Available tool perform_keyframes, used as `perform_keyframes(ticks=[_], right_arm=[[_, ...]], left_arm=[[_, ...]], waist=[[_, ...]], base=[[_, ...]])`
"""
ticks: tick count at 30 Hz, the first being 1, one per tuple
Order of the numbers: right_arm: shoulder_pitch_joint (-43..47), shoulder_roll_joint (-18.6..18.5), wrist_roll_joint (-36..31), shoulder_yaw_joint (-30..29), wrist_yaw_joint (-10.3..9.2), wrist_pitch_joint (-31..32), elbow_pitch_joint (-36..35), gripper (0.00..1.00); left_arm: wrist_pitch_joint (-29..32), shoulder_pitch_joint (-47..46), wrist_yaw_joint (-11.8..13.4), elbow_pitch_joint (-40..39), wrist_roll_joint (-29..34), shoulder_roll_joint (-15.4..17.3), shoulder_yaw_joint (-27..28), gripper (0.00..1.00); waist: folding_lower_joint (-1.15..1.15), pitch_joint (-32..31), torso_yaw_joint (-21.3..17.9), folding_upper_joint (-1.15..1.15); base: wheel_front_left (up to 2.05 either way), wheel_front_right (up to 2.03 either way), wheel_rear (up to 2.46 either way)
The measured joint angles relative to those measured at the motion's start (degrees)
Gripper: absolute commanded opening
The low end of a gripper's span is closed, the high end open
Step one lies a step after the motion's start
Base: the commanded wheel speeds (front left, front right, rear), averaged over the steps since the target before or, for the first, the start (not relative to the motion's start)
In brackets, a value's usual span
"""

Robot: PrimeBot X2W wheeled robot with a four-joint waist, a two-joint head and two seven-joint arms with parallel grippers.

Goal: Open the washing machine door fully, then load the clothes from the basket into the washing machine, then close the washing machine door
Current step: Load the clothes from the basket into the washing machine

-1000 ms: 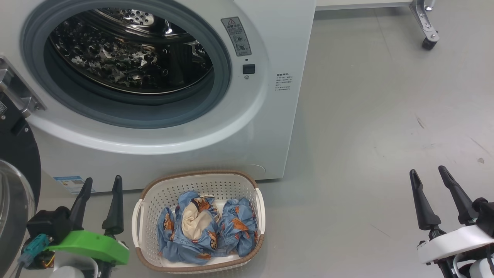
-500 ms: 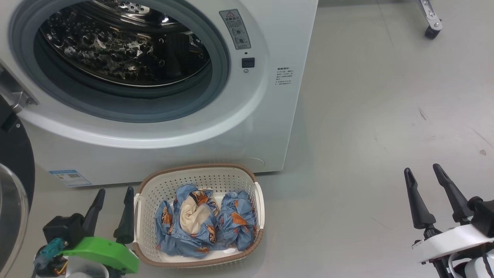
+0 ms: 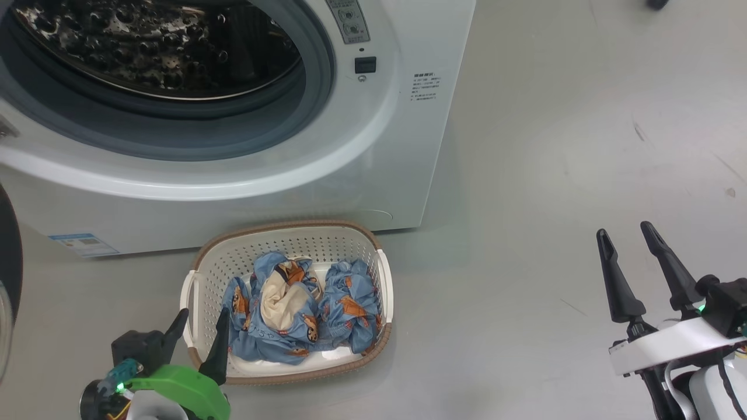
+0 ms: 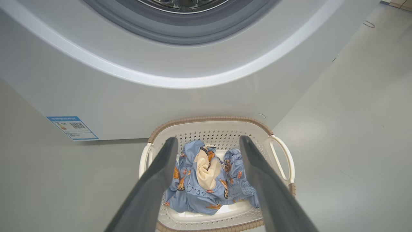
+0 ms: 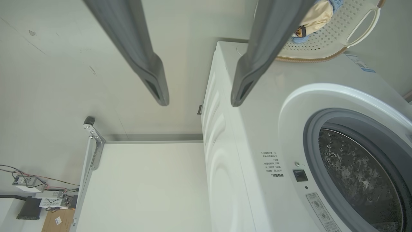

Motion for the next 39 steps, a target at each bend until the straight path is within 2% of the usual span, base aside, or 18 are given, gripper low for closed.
perform_keyframes(ticks=[17, 39], right_arm=[[-5.5, 1.1, 0.0, 1.6, 0.0, 0.0, -1.3, 1.0], [-14.2, 2.8, -0.4, 1.9, 0.0, 0.0, -2.8, 1.0]], left_arm=[[5.3, -10.4, 0.0, 12.1, 0.6, -0.5, -3.8, 1.0], [10.3, -25.5, 0.0, 21.3, 1.0, -0.2, -7.1, 1.0]], waist=[[0.0, 8.5, -2.7, 0.0], [0.01, 21.6, -5.2, 0.0]], base=[[0.0, 0.0, 0.0], [0.0, 0.0, 0.0]])
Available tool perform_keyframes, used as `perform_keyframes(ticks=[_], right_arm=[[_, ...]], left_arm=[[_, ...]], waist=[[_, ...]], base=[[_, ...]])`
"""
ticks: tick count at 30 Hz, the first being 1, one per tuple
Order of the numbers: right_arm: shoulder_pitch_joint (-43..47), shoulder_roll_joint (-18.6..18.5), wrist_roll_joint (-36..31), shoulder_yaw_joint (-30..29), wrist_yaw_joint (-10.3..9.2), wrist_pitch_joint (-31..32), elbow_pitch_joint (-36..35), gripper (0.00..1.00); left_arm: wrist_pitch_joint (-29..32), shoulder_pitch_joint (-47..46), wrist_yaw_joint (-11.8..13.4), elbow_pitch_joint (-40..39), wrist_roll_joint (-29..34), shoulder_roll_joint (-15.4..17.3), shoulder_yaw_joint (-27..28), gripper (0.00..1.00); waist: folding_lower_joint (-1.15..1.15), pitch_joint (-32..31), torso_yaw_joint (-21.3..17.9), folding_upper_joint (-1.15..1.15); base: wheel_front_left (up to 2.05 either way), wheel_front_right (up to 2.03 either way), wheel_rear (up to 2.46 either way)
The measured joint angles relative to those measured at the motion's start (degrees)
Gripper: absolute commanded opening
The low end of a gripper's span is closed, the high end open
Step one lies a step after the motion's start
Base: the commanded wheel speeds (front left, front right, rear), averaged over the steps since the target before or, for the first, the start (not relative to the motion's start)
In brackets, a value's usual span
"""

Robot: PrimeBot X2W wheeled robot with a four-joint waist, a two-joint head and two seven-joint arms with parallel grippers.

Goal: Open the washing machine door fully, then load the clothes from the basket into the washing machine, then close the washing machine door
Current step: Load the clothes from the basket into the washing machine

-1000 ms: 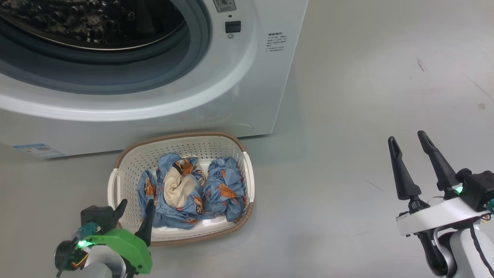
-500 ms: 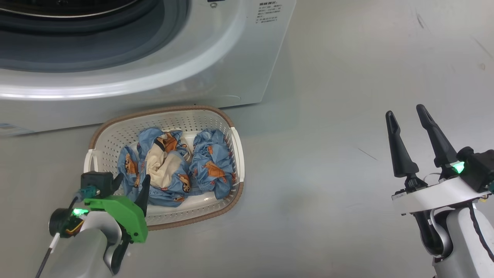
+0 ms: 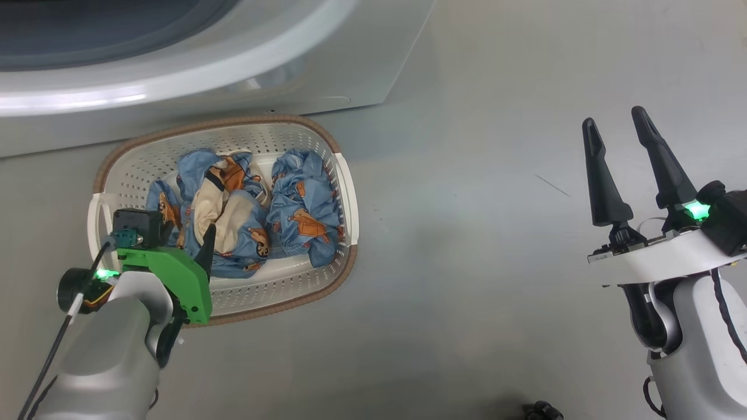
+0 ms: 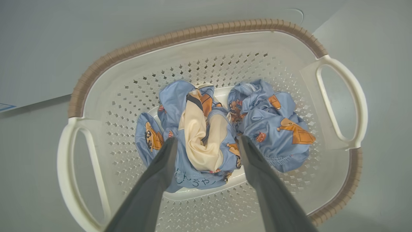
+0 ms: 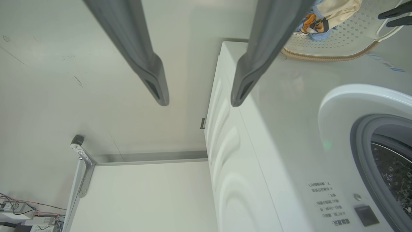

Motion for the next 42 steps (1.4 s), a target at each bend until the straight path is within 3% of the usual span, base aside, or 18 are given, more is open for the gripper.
perform_keyframes(ticks=[21, 42], right_arm=[[-5.9, 1.8, -0.5, 1.5, 0.0, 0.0, -1.1, 1.0], [-7.3, 1.9, -0.6, 2.9, 0.0, 0.0, -1.1, 1.0]], left_arm=[[3.4, -7.6, 0.0, 6.4, -2.2, 1.2, -3.2, 1.0], [5.6, -11.8, 0.0, 10.0, -3.5, 1.7, -6.8, 1.0]], waist=[[0.0, 9.7, -1.8, 0.0], [0.0, 12.2, -2.8, 0.0]], base=[[0.0, 0.0, 0.0], [0.0, 0.0, 0.0]])
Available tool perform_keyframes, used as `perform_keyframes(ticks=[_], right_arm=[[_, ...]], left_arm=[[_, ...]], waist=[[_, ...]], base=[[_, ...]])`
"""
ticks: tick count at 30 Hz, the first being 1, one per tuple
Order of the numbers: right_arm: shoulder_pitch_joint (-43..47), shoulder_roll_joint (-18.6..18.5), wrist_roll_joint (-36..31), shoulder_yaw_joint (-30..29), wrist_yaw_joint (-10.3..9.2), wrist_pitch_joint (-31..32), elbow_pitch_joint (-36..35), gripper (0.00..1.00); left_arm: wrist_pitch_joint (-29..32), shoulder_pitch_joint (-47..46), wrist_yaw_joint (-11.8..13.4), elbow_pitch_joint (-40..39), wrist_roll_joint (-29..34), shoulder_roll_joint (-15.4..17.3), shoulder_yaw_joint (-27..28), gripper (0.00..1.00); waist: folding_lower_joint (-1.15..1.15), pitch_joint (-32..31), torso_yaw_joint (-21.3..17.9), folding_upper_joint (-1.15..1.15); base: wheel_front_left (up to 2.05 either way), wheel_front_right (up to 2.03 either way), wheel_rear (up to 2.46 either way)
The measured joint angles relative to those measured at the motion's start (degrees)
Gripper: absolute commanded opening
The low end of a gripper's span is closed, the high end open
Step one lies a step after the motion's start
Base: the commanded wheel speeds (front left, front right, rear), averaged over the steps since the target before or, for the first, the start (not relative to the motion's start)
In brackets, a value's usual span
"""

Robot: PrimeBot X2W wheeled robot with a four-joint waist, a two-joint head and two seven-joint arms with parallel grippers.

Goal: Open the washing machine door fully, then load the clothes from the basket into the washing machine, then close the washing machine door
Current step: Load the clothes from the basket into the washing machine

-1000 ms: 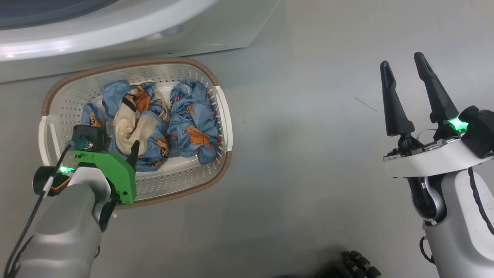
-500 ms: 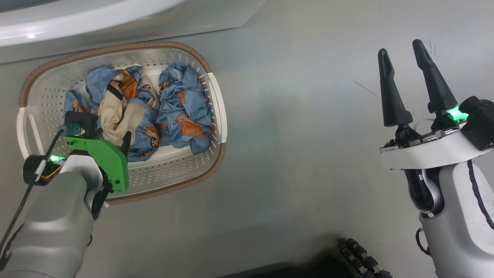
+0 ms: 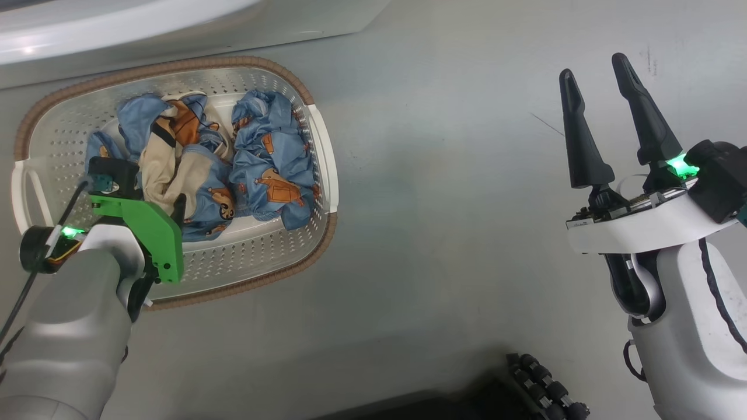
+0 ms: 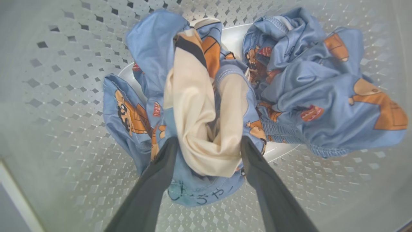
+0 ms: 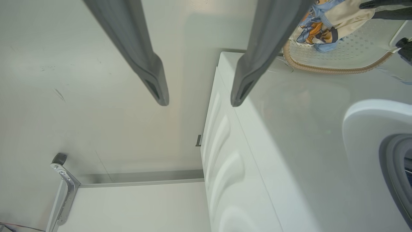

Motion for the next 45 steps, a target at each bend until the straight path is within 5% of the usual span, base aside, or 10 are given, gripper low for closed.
perform_keyframes(ticks=[11, 12, 13, 15, 16, 26, 45], right_arm=[[-0.5, 0.0, 0.0, 0.0, 0.0, 0.0, -0.3, 1.0], [-0.5, 0.0, 0.0, 0.0, 0.0, 0.0, -0.3, 1.0], [-0.6, 0.0, 0.0, 0.0, 0.0, 0.0, -0.3, 1.0], [-1.0, 0.1, 0.0, 0.1, 0.0, 0.0, -0.3, 1.0], [-1.1, 0.1, 0.0, 0.1, 0.0, 0.0, -0.4, 1.0], [-1.1, 0.0, -0.5, -0.8, 0.0, 0.0, -0.2, 1.0], [0.5, -2.4, -1.3, -2.9, 0.0, 0.0, 2.7, 1.0]], left_arm=[[1.2, -1.8, 0.0, 0.9, -1.3, 0.3, -1.5, 1.0], [1.2, -1.8, 0.0, 0.9, -1.3, 0.3, -1.5, 0.8], [1.2, -1.9, 0.0, 0.9, -1.6, 0.3, -1.6, 0.4], [1.2, -2.1, 0.0, 0.9, -2.0, 0.3, -1.9, 0.08], [1.3, -2.1, 0.0, 0.9, -2.2, 0.3, -2.1, 0.0], [-0.1, -2.4, 0.0, 0.8, -4.2, -0.6, -3.0, 0.0], [-12.1, 2.8, 0.0, -1.5, -10.9, -3.7, -1.5, 0.0]], waist=[[0.0, 1.0, -0.6, 0.0], [0.0, 1.0, -0.6, 0.0], [0.0, 1.1, -0.7, 0.0], [0.0, 1.2, -0.7, 0.0], [0.0, 1.2, -0.8, 0.0], [0.0, 0.4, -0.2, 0.0], [0.0, -8.0, 3.2, 0.0]], base=[[0.0, 0.0, 0.0], [0.0, 0.0, 0.0], [0.0, 0.0, 0.0], [0.0, 0.0, 0.0], [0.0, 0.0, 0.0], [0.0, 0.0, 0.0], [0.0, 0.0, 0.0]])
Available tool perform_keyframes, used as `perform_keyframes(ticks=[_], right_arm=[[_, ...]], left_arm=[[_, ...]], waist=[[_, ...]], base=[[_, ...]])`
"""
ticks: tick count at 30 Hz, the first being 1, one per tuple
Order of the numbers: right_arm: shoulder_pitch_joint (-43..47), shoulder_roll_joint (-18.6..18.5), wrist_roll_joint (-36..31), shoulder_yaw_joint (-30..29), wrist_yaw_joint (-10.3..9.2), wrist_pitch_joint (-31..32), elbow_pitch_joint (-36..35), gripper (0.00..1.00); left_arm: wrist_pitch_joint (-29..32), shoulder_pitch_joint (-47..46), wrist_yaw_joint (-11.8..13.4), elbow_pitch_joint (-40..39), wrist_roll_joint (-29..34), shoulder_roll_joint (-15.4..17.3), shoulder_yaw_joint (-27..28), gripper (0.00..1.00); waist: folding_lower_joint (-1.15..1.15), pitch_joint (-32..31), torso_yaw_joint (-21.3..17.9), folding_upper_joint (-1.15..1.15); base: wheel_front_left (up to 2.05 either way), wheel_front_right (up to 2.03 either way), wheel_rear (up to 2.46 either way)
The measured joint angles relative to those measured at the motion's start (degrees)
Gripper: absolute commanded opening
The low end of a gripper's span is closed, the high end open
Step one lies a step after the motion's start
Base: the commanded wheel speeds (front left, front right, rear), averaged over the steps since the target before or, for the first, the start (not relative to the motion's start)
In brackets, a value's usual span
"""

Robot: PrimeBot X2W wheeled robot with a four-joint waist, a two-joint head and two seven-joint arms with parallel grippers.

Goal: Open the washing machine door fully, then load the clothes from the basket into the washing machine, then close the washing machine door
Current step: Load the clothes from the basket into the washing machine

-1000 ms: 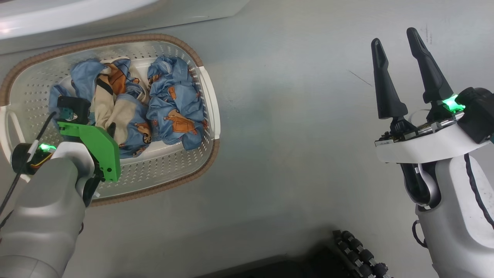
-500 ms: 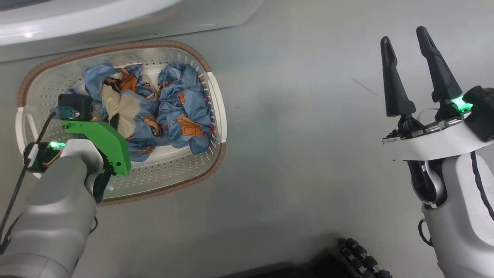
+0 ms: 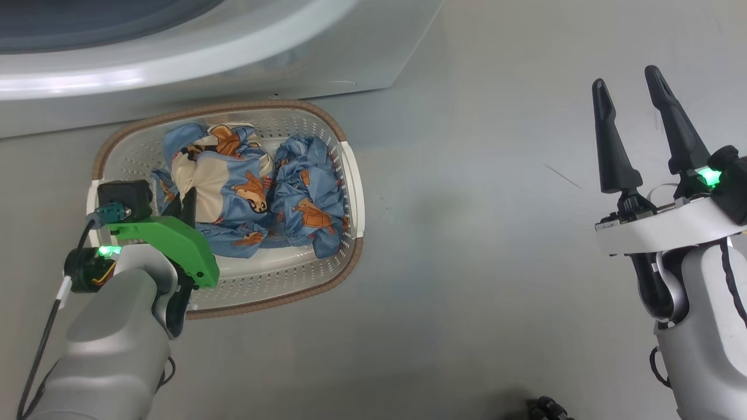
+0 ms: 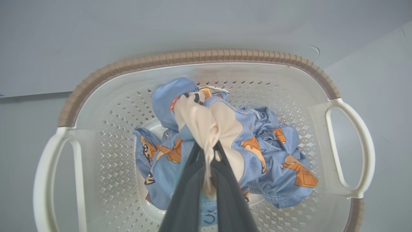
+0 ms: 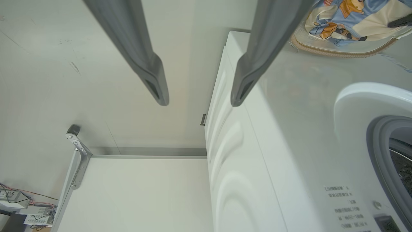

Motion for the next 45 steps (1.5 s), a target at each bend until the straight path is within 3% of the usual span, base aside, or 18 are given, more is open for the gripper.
perform_keyframes(ticks=[21, 30, 45], right_arm=[[9.3, -1.6, 0.2, -0.2, 0.0, 0.0, 3.2, 1.0], [13.7, -1.9, 0.5, -1.0, 0.0, 0.0, 3.7, 1.0], [19.3, -2.9, 1.0, -2.9, 0.0, 0.0, 3.6, 1.0]], left_arm=[[-3.7, 7.4, 0.0, -5.8, -2.5, 0.4, -0.5, 0.0], [-3.7, 10.1, 0.0, -12.9, -0.6, 3.8, 5.4, 0.0], [-3.7, 19.2, 1.0, -25.8, 6.5, 4.9, 15.3, 0.0]], waist=[[0.0, -14.8, 3.2, 0.0], [0.0, -20.6, 3.6, 0.0], [0.0, -27.3, 4.4, 0.0]], base=[[0.0, 0.0, 0.0], [0.0, 0.0, 0.0], [0.0, 0.0, 0.0]])
